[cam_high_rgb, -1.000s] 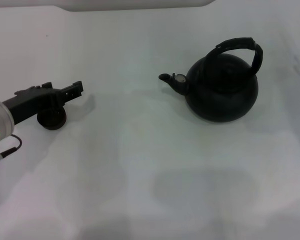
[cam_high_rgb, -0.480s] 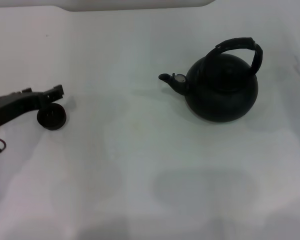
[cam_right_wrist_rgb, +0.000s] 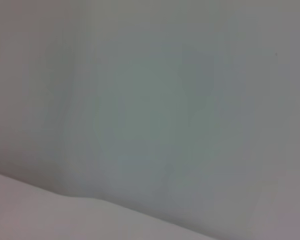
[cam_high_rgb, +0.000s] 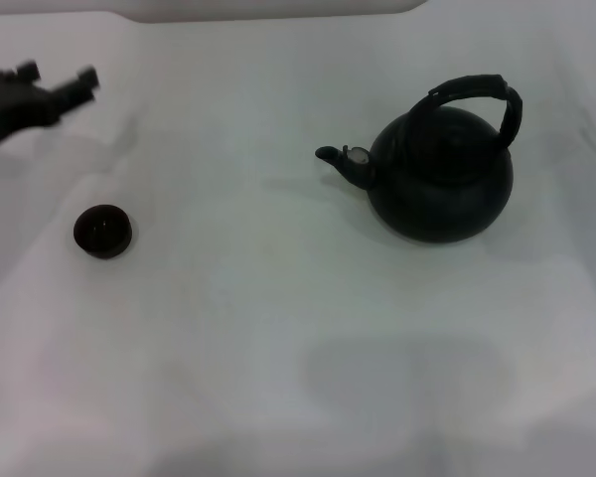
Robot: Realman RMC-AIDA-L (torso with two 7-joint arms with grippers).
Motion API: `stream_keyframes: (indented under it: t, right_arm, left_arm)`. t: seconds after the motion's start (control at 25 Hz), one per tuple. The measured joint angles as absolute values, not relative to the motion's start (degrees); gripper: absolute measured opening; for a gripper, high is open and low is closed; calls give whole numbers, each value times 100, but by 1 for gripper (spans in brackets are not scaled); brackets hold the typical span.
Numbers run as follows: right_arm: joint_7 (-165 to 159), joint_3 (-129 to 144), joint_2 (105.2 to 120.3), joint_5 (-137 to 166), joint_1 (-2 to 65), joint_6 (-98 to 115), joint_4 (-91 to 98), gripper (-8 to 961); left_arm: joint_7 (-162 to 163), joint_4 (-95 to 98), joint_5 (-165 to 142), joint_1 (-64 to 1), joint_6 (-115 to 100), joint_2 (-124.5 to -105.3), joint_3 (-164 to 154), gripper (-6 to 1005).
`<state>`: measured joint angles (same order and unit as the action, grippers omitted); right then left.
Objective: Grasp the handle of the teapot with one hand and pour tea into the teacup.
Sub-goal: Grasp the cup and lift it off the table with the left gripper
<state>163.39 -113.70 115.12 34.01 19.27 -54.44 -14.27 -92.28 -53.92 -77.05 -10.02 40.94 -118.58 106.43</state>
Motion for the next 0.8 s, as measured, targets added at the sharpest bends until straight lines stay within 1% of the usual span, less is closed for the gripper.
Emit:
stream_keyframes:
  t: [0.16,0.24,0.44,0.6,0.8]
  right_arm:
    - [16327,-11366,11513,3398,1904,-5552,-1423,855]
    - [16314,-11365,11513,3390,1892,-5584,-1417,855]
    - [16314,-11364,11514,3397,1912,-5565,-1410,855]
    - [16327,-11364,11513,3401,1932,-5545,-1406,855]
    - [16333,-11360,11513,3402,1939,-5538,-1406,855]
  left_arm:
    - [-10884,-3863,-6561,-1549,5713,-11778,12036,861]
    - [-11118,-3592,-6529,-1615,6191,-11736,12266,861]
    - [-11495,-3251,-6724,-1515,6991,-11732,12309,861]
    - [-11825,-2784,-6744,-1438,7692,-11666,12322,861]
    - [-11417,-2831,-7272,-1131,7905,-11628,12290,861]
